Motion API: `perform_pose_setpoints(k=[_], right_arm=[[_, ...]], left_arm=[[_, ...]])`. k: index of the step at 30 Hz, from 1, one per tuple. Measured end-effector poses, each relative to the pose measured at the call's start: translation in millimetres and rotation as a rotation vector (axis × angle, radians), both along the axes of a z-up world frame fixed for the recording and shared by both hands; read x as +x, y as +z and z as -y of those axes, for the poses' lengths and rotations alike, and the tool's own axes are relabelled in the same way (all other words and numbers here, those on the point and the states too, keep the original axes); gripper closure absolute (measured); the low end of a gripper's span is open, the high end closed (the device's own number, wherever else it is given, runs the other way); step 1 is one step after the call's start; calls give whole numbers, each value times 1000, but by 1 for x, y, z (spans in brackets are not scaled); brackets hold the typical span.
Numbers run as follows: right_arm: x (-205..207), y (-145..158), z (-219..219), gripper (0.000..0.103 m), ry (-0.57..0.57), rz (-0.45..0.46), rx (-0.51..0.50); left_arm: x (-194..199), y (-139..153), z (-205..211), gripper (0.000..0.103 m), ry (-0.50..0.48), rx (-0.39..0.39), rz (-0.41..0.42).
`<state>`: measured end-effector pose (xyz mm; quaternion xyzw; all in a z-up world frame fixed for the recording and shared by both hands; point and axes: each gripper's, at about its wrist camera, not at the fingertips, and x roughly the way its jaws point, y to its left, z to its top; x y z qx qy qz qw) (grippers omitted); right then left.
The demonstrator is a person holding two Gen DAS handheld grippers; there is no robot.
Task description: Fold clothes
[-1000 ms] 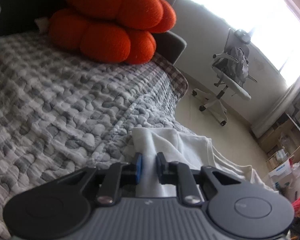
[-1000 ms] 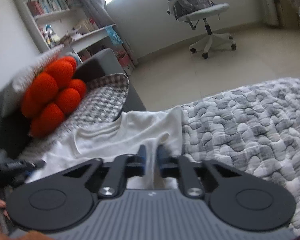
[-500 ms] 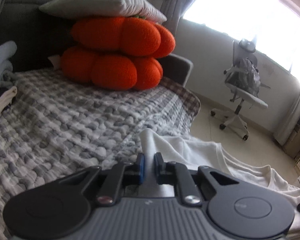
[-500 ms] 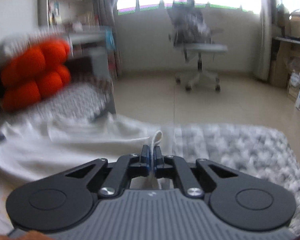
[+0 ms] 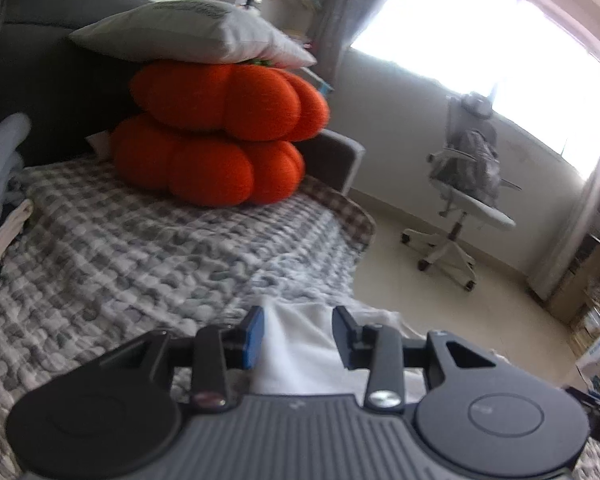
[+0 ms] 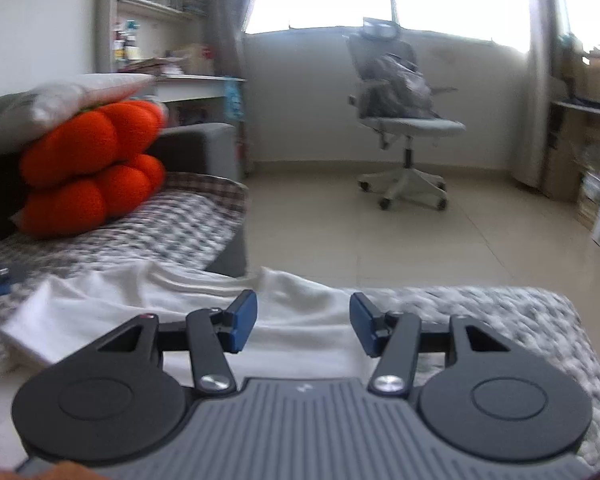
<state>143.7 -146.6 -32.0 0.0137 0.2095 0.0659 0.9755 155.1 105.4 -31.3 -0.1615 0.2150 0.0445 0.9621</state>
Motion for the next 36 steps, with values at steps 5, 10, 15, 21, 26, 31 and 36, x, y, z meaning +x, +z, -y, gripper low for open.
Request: perform_pose_setpoints(k=[5,10,15,21,26,31,36], right_arm=[[3,-6,-39,48,124,-47,-27],[12,-19,-66,47,176,-115,-76],[16,-40,-63,51,161,-178,-112],[6,-38,-32,51,131,-175,-82],[-1,-37,2,52,58,-177,-56],[-3,-28,14,54,19,-165,2],[-2,-19,-1,50,39,-119,11]], left_arm=[[1,-8,19,63,-93,71,-31],[4,-21,32,63,-159,144,-72],[7,-34,46,55,-226,217,-113],[9,-41,51,52,-267,242,-134],[10,-42,52,50,-272,236,-133],[10,-42,53,48,-274,235,-132],[10,-42,53,48,-275,233,-130]])
